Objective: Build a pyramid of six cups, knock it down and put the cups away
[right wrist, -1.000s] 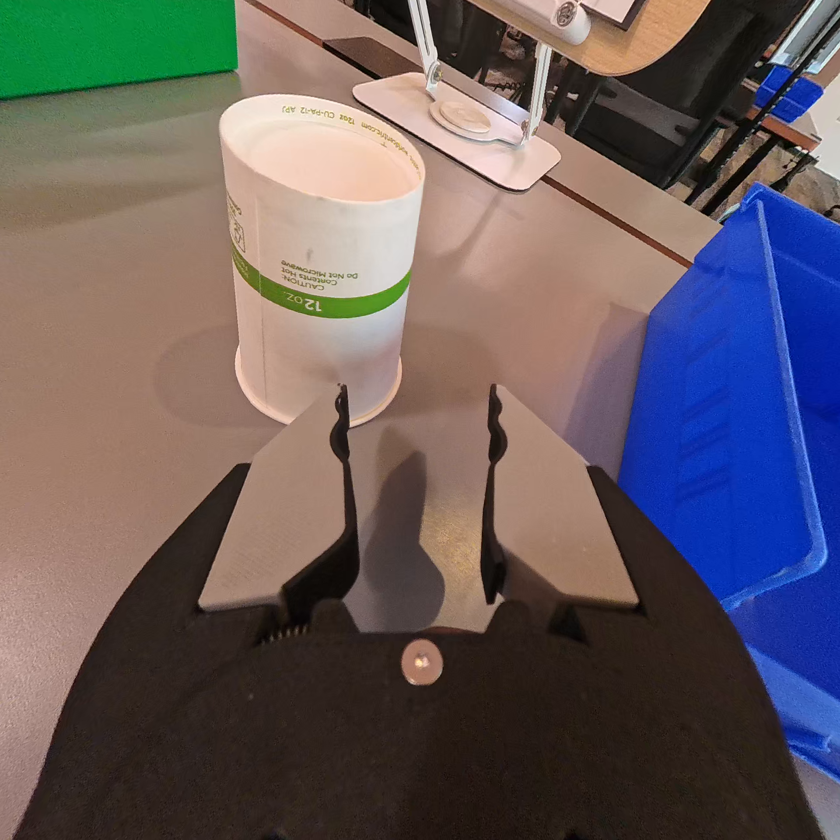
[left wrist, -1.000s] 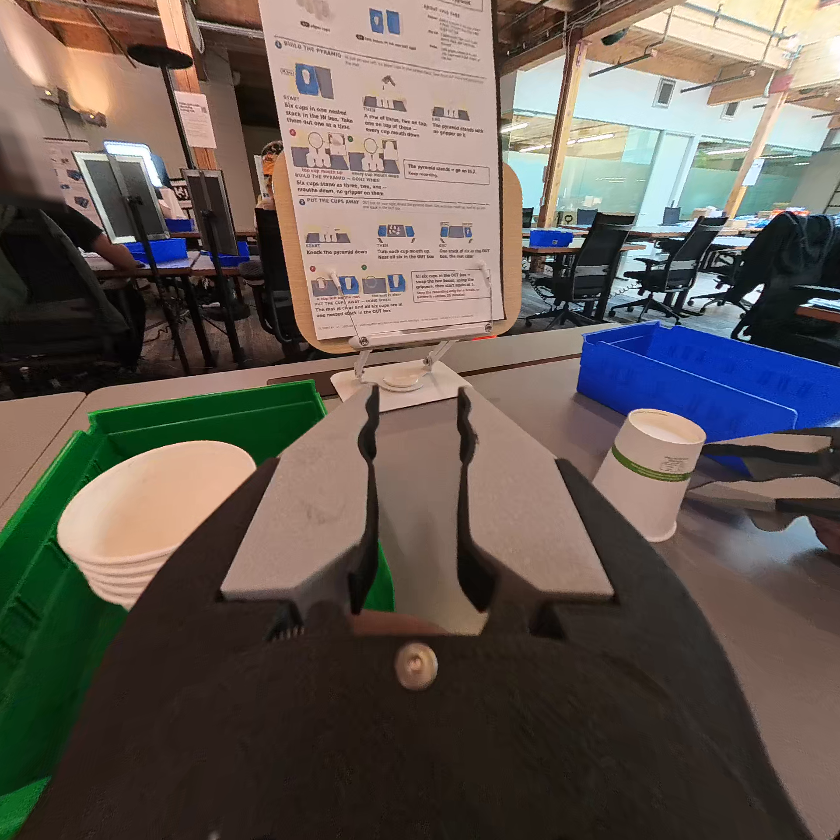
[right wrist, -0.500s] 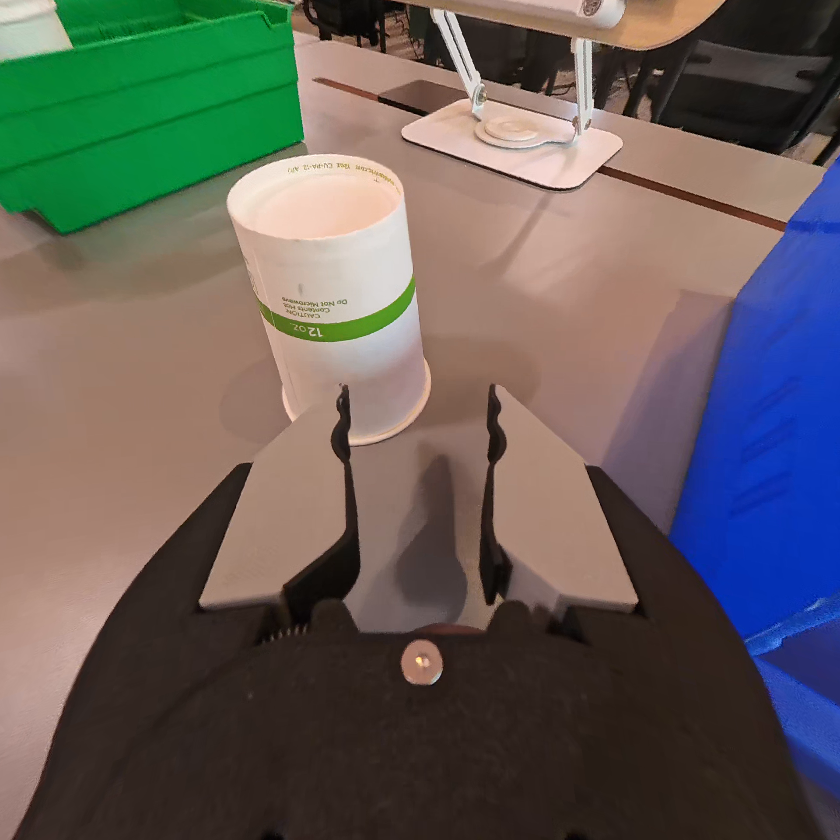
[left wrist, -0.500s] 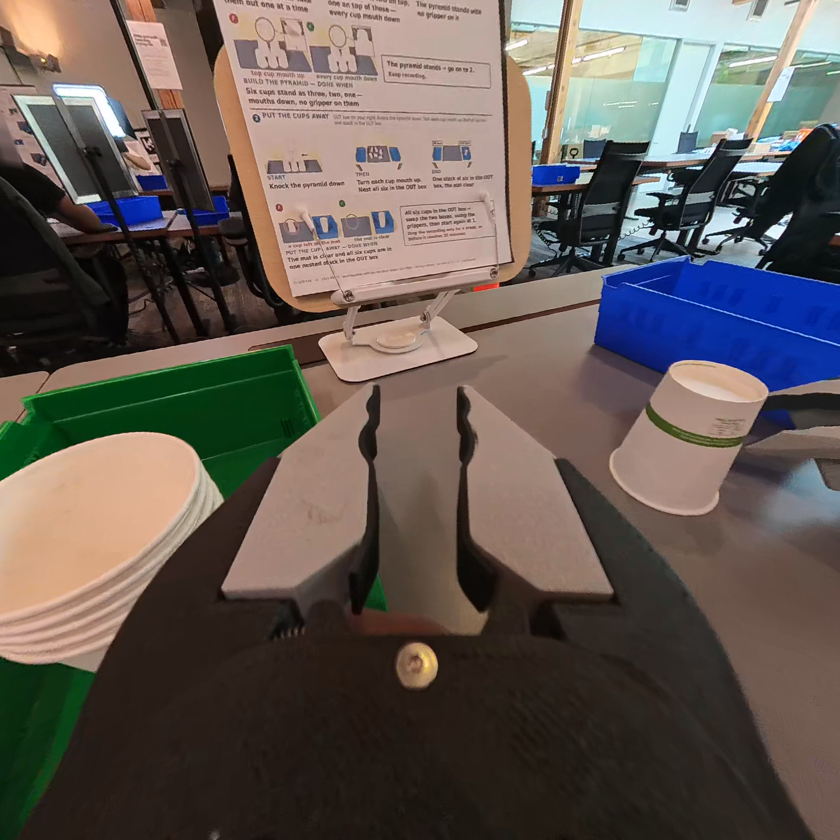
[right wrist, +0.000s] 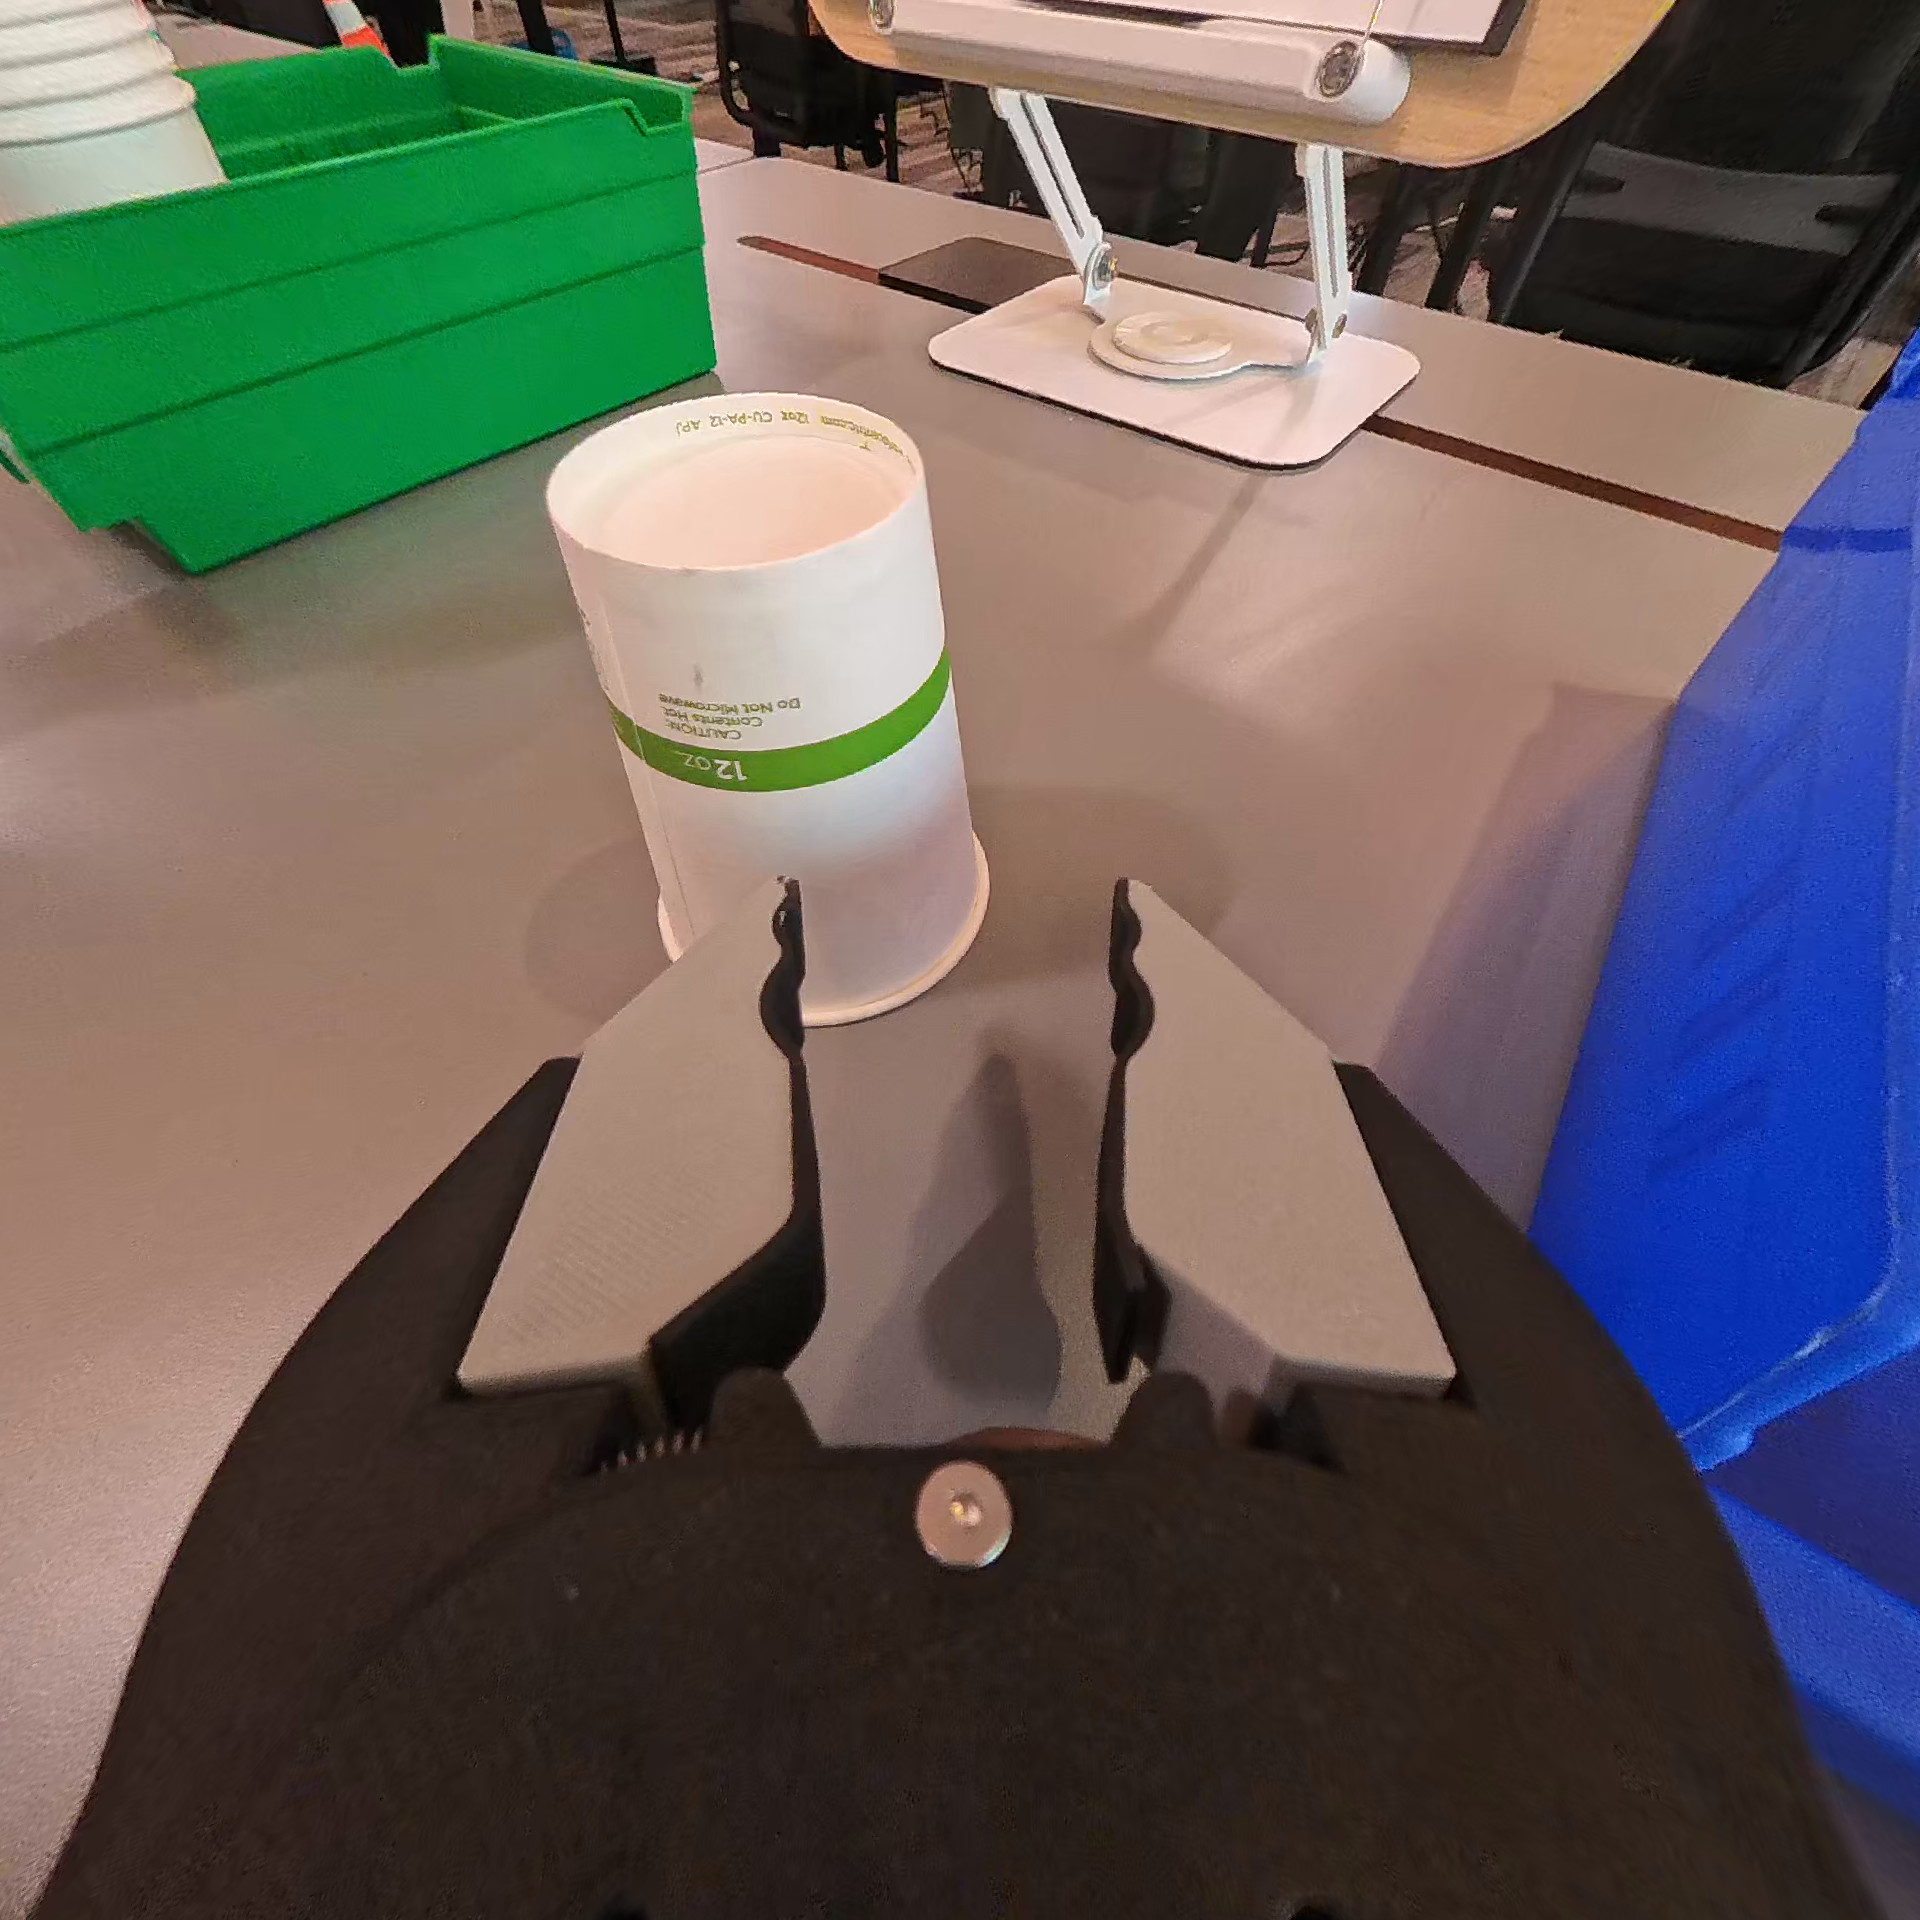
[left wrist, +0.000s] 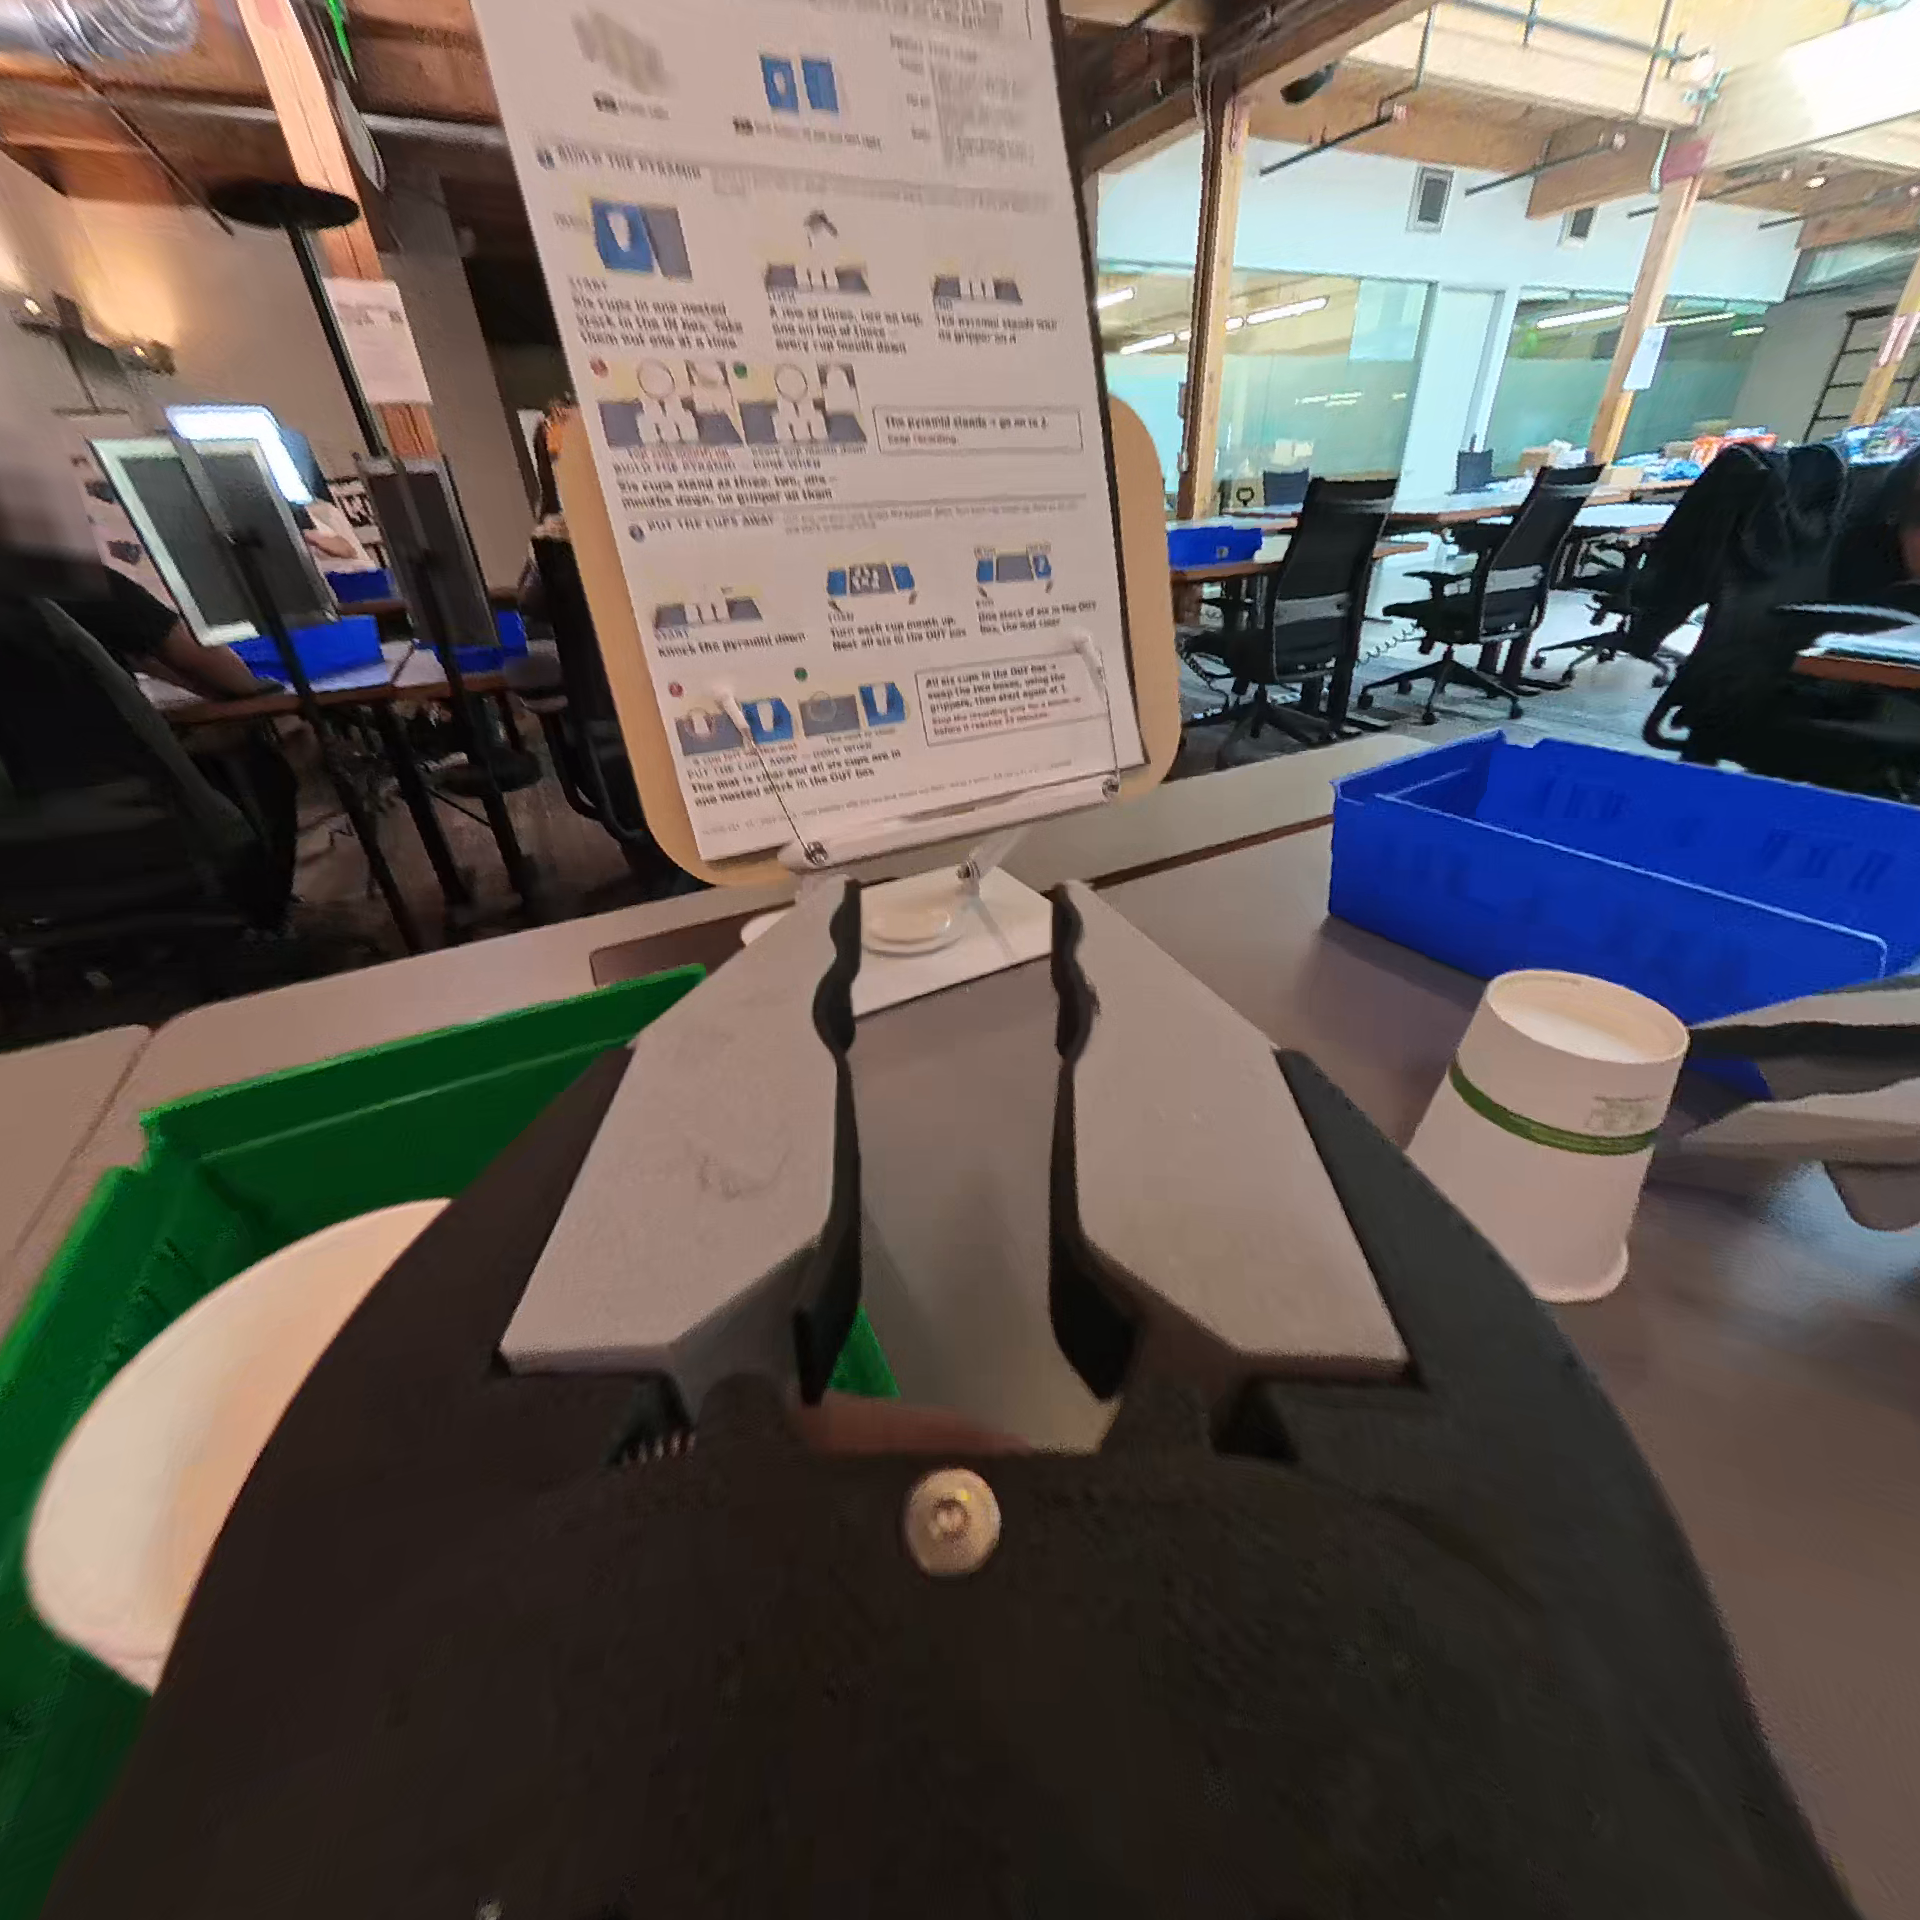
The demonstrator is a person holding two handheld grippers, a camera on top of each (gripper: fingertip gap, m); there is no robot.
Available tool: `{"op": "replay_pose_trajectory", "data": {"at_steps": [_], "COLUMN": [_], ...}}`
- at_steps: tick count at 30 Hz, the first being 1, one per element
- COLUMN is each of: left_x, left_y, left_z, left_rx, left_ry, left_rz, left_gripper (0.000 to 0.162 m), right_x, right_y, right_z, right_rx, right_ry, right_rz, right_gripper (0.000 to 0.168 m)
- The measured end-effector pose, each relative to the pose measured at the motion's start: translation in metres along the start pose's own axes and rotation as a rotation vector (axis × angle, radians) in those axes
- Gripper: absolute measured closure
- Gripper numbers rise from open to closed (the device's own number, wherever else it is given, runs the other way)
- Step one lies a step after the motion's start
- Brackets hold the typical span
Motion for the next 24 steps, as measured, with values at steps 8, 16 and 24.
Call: {"op": "replay_pose_trajectory", "data": {"at_steps": [8,16,24], "left_x": [0.000,-0.017,-0.056], "left_y": [0.013,0.018,0.011], "left_z": [0.041,0.063,0.047], "left_rx": [-0.051,-0.089,-0.346], "left_ry": [0.064,0.138,0.015], "left_rz": [-0.120,-0.081,-0.074], "left_gripper": [0.124,0.131,0.132], "right_x": [-0.003,0.002,0.012], "right_y": [0.000,0.001,0.002], "right_z": [0.004,0.014,0.025], "right_rx": [0.020,0.064,0.128], "right_ry": [-0.009,0.055,0.148], "right_rz": [0.006,-0.102,-0.262], "right_gripper": [0.115,0.114,0.114]}}
Point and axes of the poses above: each gripper's, where its closed fingertips meet, z back along the fingers, y out of its top, x = y × z across the jaws, the point moved 6 cm from there along z, back along the fingers, and after that the axes turned 6 degrees about -y, right-handed, at the moved point
